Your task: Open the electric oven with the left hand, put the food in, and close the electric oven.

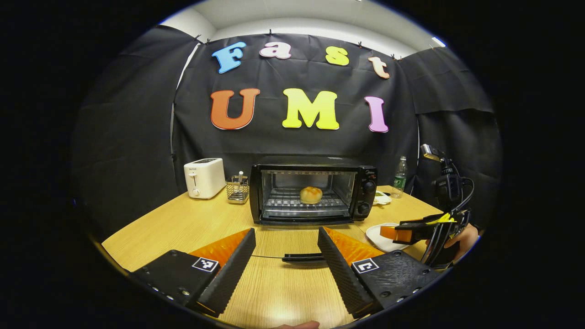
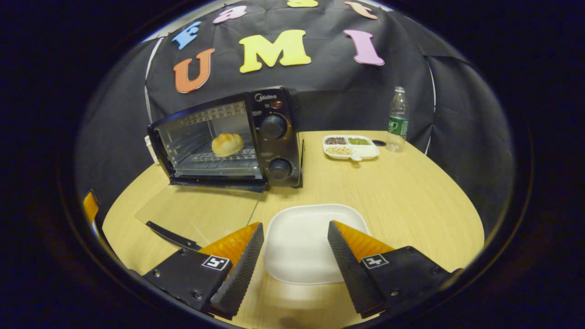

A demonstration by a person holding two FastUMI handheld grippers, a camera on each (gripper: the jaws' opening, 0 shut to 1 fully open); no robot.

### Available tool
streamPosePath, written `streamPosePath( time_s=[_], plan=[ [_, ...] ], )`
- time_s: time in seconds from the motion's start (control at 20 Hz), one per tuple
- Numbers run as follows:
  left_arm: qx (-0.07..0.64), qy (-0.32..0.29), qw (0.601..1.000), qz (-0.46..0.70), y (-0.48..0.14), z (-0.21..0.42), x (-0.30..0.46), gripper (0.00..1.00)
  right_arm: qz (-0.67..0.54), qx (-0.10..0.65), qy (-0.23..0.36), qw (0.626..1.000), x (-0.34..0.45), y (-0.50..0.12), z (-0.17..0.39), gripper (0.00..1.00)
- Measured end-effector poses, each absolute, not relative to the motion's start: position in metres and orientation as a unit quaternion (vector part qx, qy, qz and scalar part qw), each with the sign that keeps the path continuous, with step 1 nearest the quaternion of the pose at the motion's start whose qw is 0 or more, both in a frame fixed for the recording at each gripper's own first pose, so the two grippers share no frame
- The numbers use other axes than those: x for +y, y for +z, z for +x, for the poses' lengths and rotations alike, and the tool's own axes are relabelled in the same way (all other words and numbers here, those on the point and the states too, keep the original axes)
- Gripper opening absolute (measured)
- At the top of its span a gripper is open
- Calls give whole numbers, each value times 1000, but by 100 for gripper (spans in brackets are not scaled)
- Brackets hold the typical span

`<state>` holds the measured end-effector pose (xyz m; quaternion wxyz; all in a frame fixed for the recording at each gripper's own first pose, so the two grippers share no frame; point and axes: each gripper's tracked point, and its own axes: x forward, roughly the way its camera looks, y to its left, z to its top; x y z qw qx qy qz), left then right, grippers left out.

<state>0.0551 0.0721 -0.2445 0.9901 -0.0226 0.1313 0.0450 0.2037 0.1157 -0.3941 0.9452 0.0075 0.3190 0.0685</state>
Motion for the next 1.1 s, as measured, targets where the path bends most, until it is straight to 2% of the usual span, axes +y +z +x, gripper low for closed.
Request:
streamPosePath(
  time_s=[0.55,0.8,0.85,1.1],
  plan=[
    [129,56,990,-23,-227,63,106,90,-20,282,120,952,203,-349,241,86],
    [130,61,989,-33,-229,68,124,90,-8,286,135,949,246,-347,273,93],
    [128,63,989,-33,-229,68,128,90,-7,286,135,949,254,-348,282,87],
    [128,77,988,-35,-243,67,148,91,-13,286,136,949,291,-357,324,87]
  ],
)
